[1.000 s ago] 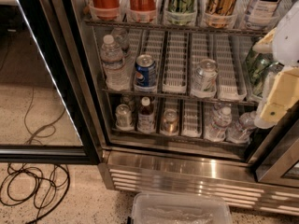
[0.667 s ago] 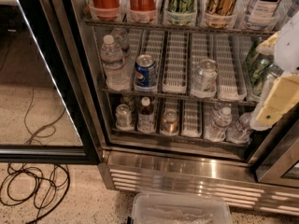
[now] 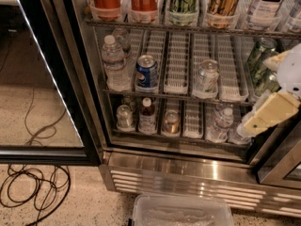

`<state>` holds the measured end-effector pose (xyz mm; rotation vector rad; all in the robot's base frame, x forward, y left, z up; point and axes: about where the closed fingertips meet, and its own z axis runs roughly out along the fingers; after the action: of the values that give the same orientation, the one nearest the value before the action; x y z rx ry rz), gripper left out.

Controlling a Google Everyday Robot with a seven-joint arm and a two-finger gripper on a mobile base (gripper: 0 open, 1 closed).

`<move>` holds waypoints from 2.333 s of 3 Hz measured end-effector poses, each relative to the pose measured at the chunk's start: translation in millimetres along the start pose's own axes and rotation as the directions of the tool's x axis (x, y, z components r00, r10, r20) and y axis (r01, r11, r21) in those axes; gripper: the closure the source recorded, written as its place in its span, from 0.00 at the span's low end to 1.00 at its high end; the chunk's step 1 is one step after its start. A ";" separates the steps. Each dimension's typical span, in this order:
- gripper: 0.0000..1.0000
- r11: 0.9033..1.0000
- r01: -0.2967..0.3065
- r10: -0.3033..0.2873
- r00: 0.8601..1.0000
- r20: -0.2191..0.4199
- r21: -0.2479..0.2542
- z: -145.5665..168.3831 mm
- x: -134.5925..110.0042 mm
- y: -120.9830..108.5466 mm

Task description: Pick green can from middle shelf of fridge

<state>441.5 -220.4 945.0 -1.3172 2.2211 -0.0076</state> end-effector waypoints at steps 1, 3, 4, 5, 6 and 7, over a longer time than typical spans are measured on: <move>0.00 1.000 0.002 -0.002 1.000 -0.001 0.001 -0.1 -0.1 -0.3; 0.00 0.962 -0.274 0.269 0.953 0.137 0.013 31.6 18.4 18.0; 0.00 0.884 -0.467 0.455 0.860 0.230 -0.004 63.5 38.2 18.7; 0.00 0.824 -0.567 0.538 0.777 0.327 -0.008 80.7 42.4 -6.0; 0.00 0.821 -0.570 0.541 0.774 0.330 -0.009 81.4 41.9 -6.5; 0.00 0.792 -0.611 0.565 0.733 0.380 -0.001 94.9 42.8 -23.5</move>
Offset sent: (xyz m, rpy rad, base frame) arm 0.0058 0.0020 -0.0267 0.1868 -0.0572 -0.1561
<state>488.4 -242.1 851.6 -0.4400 2.1669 0.3064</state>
